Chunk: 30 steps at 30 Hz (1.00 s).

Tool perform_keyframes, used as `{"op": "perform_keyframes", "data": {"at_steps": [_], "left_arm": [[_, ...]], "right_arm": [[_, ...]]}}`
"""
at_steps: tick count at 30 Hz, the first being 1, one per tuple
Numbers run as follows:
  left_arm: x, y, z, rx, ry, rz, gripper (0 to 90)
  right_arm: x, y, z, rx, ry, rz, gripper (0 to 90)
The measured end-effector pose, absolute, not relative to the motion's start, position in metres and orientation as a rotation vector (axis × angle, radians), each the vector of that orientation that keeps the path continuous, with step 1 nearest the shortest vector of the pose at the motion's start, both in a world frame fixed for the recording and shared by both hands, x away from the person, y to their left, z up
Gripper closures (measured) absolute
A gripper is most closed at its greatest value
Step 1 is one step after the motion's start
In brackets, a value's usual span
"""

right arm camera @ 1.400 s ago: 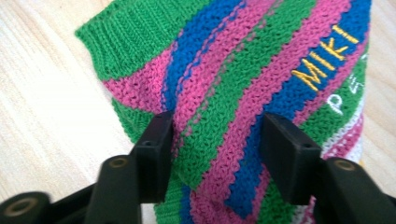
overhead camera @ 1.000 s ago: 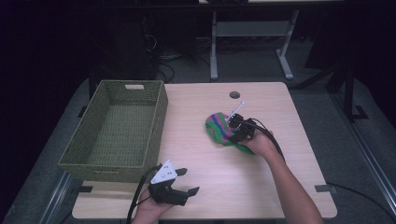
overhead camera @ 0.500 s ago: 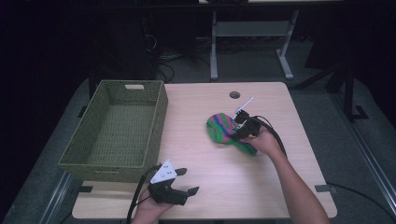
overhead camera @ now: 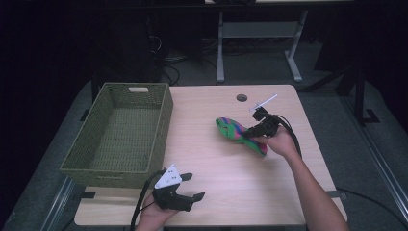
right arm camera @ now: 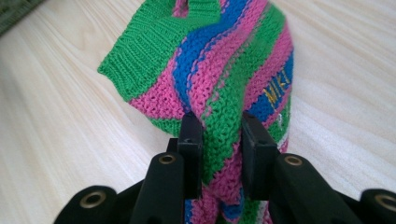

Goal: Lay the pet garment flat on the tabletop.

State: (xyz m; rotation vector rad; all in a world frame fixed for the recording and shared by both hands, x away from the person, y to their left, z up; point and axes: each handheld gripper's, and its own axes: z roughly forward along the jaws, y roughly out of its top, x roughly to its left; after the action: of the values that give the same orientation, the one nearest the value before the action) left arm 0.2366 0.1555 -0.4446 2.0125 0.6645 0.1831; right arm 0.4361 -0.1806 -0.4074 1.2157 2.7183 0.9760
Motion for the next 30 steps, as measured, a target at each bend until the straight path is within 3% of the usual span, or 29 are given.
{"op": "perform_keyframes", "data": {"at_steps": [30], "left_arm": [[0.238, 0.16, -0.443, 1.999, 0.673, 0.185, 21.6]], "right_arm": [[0.407, -0.193, -0.372, 1.136, 2.671, 1.241, 72.7]]}}
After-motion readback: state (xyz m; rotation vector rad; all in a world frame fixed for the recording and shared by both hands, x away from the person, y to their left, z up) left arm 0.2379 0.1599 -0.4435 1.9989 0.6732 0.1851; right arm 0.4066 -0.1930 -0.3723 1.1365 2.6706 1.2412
